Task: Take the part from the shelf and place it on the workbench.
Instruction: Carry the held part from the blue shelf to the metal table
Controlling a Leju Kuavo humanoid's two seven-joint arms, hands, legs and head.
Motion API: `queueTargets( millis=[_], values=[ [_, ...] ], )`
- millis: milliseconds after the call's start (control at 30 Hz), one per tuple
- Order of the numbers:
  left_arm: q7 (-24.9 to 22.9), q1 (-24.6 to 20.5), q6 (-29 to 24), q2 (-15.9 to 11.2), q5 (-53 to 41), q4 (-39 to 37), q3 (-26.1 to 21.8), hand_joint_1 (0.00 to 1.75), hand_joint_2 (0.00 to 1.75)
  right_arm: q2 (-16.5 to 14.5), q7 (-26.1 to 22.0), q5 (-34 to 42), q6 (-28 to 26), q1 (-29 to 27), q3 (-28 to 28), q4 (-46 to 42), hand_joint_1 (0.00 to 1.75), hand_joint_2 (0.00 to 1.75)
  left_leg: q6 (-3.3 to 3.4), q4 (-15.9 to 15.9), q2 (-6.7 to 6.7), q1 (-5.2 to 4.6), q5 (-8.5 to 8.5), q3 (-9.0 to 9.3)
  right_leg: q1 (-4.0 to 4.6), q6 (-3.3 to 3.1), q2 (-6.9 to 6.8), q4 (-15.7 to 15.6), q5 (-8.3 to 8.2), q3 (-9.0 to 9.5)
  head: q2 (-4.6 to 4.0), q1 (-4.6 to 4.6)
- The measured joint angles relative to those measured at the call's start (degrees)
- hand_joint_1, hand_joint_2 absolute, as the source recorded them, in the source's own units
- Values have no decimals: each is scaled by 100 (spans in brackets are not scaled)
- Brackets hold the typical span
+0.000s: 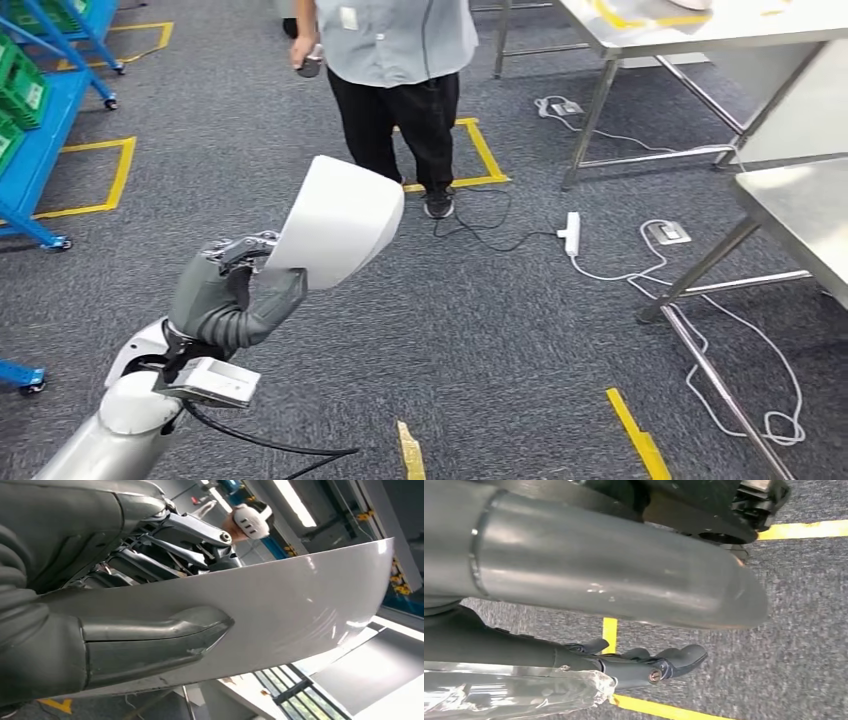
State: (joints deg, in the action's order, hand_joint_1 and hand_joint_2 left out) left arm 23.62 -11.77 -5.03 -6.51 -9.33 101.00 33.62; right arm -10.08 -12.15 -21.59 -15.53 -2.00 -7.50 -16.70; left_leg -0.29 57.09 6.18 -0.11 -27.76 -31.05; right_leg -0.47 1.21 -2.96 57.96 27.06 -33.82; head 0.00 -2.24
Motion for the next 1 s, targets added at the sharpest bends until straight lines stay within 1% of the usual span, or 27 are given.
queueTargets(
  millis=[33, 67, 100, 167, 200, 233, 267, 300, 333, 367, 400, 433, 467, 500, 533, 567, 600, 667, 700, 733, 767, 800, 833, 900, 933, 967, 1000],
  values=[
    [1, -3, -1, -6, -10, 6, 0, 175, 175, 0, 0, 0, 1, -11, -1, 0, 0, 0, -33, 20, -15, 13, -35, 6, -5, -32, 59, 3, -5, -7, 0, 2],
    [3, -5, -3, -14, -16, 13, -1, 175, 175, 0, 0, 0, 1, -16, -1, 0, 0, 0, -66, 104, -93, 30, -117, -18, -12, -66, 121, 0, -12, -7, 0, 8],
    [4, -5, -7, -27, -21, 19, -1, 175, 175, 0, 0, 0, 1, -13, -1, 0, 0, 0, -93, 307, -217, 46, -262, -96, -22, -100, 184, -6, -22, -4, 0, 15],
    [7, 14, -13, -60, -27, 25, -2, 175, 175, 0, -1, 0, 2, 3, 0, 0, 0, 0, -116, 1017, -466, 64, -635, -417, -24, -142, 324, -6, -28, -5, 0, 28],
    [7, 31, -15, -75, -27, 25, -2, 175, 175, 0, -1, 0, 3, 6, 1, 0, 0, 0, -116, 1371, -520, 65, -765, -592, -21, -153, 403, -5, -29, -4, 0, 30],
    [7, 46, -15, -89, -28, 25, -2, 175, 175, 1, -1, 0, 3, 2, 0, 0, 0, 0, -110, 1576, -543, 65, -789, -707, -18, -156, 484, -4, -30, -3, 0, 32],
    [7, 55, -15, -100, -28, 25, -3, 175, 175, 1, -1, 0, 3, -5, 0, 1, 0, 0, -96, 1586, -555, 65, -699, -734, -15, -156, 566, -2, -31, 0, 0, 32],
    [7, 58, -14, -108, -28, 26, -3, 175, 175, 1, 0, 0, 3, -10, 0, 1, 0, 0, -75, 1379, -579, 65, -509, -660, -13, -156, 647, 0, -32, 6, 0, 32],
    [7, 56, -14, -115, -28, 27, -4, 175, 175, 1, 0, 0, 3, -12, 0, 1, 0, 0, -46, 1037, -663, 66, -272, -519, -15, -154, 724, 0, -33, 11, 0, 34],
    [8, 56, -15, -120, -29, 29, -5, 175, 175, -2, 0, 1, 4, -7, 1, 1, 0, 0, -10, 684, -792, 70, -81, -367, -10, -143, 796, 7, -35, 9, 0, 33],
    [8, 54, -15, -124, -30, 32, -5, 175, 175, -4, -1, 0, 4, -1, 1, 1, 0, 0, 16, 376, -912, 74, 33, -236, -10, -124, 865, 17, -40, -5, 0, 36],
    [9, 52, -15, -128, -31, 36, -5, 175, 175, -7, -1, 1, 5, 2, 1, 1, 0, 0, 33, 192, -1004, 75, 69, -163, -16, -95, 923, 24, -50, -32, 0, 38],
    [9, 49, -15, -132, -33, 38, -6, 175, 175, -9, -2, 1, 5, 0, 1, 2, 0, 0, 40, 120, -1027, 72, 48, -138, -23, -57, 977, 25, -63, -60, 0, 41],
    [10, 44, -15, -130, -34, 42, -6, 175, 175, -9, -2, 0, 5, -10, 1, 2, 0, 0, 47, 75, -987, 72, 40, -128, -33, -14, 1032, 13, -79, -88, 0, 44],
    [10, 39, -15, -127, -36, 47, -6, 175, 175, -8, -1, 1, 5, -22, 1, 3, 0, 0, 66, 50, -923, 77, 53, -122, -36, 22, 1019, 16, -78, -118, 0, 42],
    [11, 35, -15, -122, -37, 54, -7, 175, 175, -7, -1, 1, 4, -30, 1, 4, 0, 0, 92, 18, -860, 87, 70, -110, -28, 53, 921, 72, -33, -165, 0, 25],
    [14, 34, -16, -118, -37, 62, -7, 175, 175, -5, 0, 1, 4, -27, 1, 5, 0, 0, 119, -14, -786, 99, 86, -98, -17, 80, 771, 231, 69, -255, 0, 1],
    [17, 44, -16, -119, -37, 71, -8, 175, 175, -4, 0, 1, 3, -3, 1, 7, 0, 0, 149, -33, -636, 98, 88, -88, -14, 115, 445, 873, 404, -574, 0, -38],
    [18, 52, -17, -121, -38, 73, -8, 175, 175, -4, 0, 1, 3, 4, 1, 7, 0, 0, 155, -33, -555, 92, 84, -88, -20, 133, 377, 1240, 553, -751, 0, -40],
    [19, 61, -16, -123, -39, 73, -6, 175, 175, -4, 0, 1, 3, 3, 1, 7, 0, 0, 159, -32, -477, 88, 79, -86, -24, 146, 346, 1494, 622, -871, 0, -39],
    [19, 68, -17, -122, -40, 73, -4, 175, 175, -4, 0, 1, 3, -5, 1, 7, 0, 0, 157, -31, -404, 86, 74, -84, -25, 156, 327, 1558, 590, -896, 0, -41],
    [20, 77, -17, -121, -41, 73, -3, 175, 175, -4, 0, 1, 3, -12, 1, 7, 0, 0, 151, -30, -338, 86, 66, -76, -26, 158, 300, 1395, 459, -801, 0, -41],
    [23, 87, -17, -118, -42, 73, -3, 175, 175, -2, 0, 1, 2, -15, 1, 7, 0, 0, 139, -30, -278, 86, 55, -63, -25, 156, 241, 1049, 273, -607, 0, -41],
    [37, 119, -20, -107, -40, 75, -4, 175, 175, 3, -1, 1, -1, 1, 0, 7, 0, 0, 93, -18, -172, 57, 22, -33, 2, 118, 10, 295, 25, -178, 0, -42],
    [47, 136, -22, -102, -35, 77, -2, 175, 175, 4, -1, 0, -2, 14, 1, 8, 0, 0, 65, -9, -127, 37, 8, -22, 17, 83, -64, 75, -19, -52, 0, -35],
    [57, 152, -26, -95, -25, 79, 0, 175, 175, 3, -1, 0, -3, 20, 1, 8, 0, 0, 39, -3, -79, 18, -3, -13, 34, 43, -88, -12, -10, -4, 0, -28],
    [65, 166, -29, -83, 4, 81, 2, 175, 175, 3, -1, 0, -5, 18, 1, 8, 0, 0, 17, 2, -28, 9, -11, -3, 39, -4, -28, -17, -15, -2, 0, -22]
  ],
)
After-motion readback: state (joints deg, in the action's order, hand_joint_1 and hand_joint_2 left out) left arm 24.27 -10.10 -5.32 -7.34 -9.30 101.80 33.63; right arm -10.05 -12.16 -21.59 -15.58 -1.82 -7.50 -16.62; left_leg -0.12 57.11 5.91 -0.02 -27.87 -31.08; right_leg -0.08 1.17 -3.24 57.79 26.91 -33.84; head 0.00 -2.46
